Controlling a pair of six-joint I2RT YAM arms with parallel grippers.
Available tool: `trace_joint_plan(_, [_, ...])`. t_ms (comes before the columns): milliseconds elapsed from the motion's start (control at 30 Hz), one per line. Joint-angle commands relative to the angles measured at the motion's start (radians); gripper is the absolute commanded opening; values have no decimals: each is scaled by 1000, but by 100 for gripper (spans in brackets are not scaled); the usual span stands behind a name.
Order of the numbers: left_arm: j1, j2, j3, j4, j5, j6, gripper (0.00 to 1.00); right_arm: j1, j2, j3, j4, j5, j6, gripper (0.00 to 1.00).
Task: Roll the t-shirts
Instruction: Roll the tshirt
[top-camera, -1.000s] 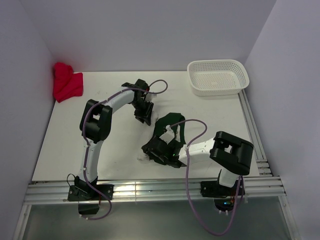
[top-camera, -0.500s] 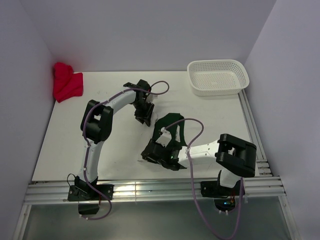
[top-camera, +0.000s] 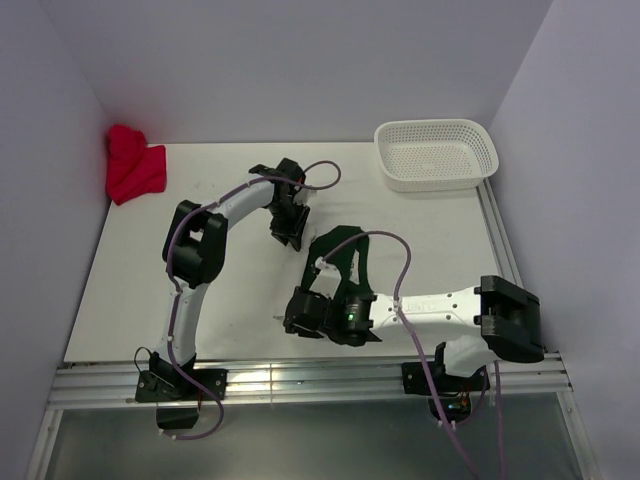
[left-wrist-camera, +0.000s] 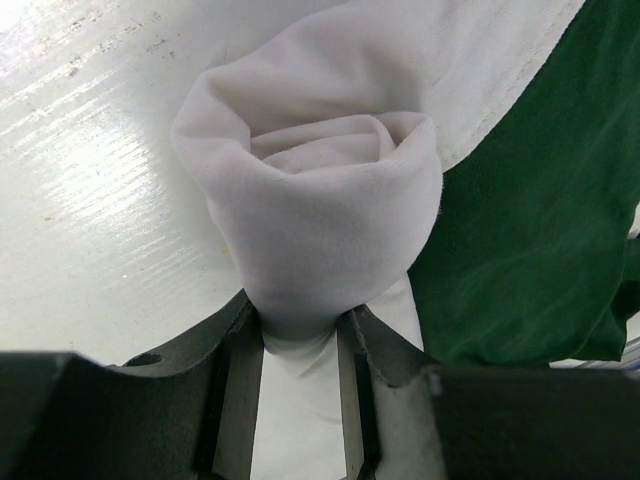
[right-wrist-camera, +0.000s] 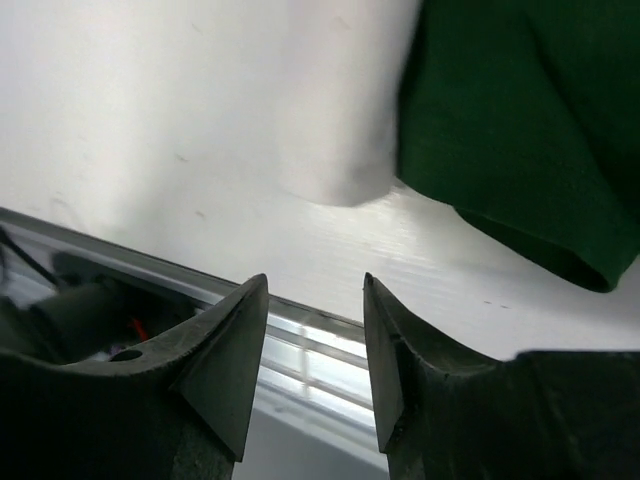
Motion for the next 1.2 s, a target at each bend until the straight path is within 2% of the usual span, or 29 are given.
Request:
trace_joint_plan(0, [4,54,-9,94,-205,43,30,2,-38,147,-211,146,29,51])
trace_joint_plan(67, [1,54,-9,91,-209,43,30,-9,-3,273,-357,236,48,52])
trace_joint_plan(233, [-6,54,-6,82,-216,38,31,-56,250,644,-660,389,60,52])
trace_joint_plan(333, [-9,61,6,72,-219,34,31,-84,400,803,-748,417,54,52])
trace_joint_plan(433, [-12,68,15,65,-222,34,31,-113,500,879,-746,425,23,52])
trace_joint_plan(867, [-17,80,23,53,-221,34,34,-167,618,829,-587,364,-55,51])
trace_joint_plan(1167, [-17,101,44,36,-192,32,37,-162,594,674,-447,310,-23,51])
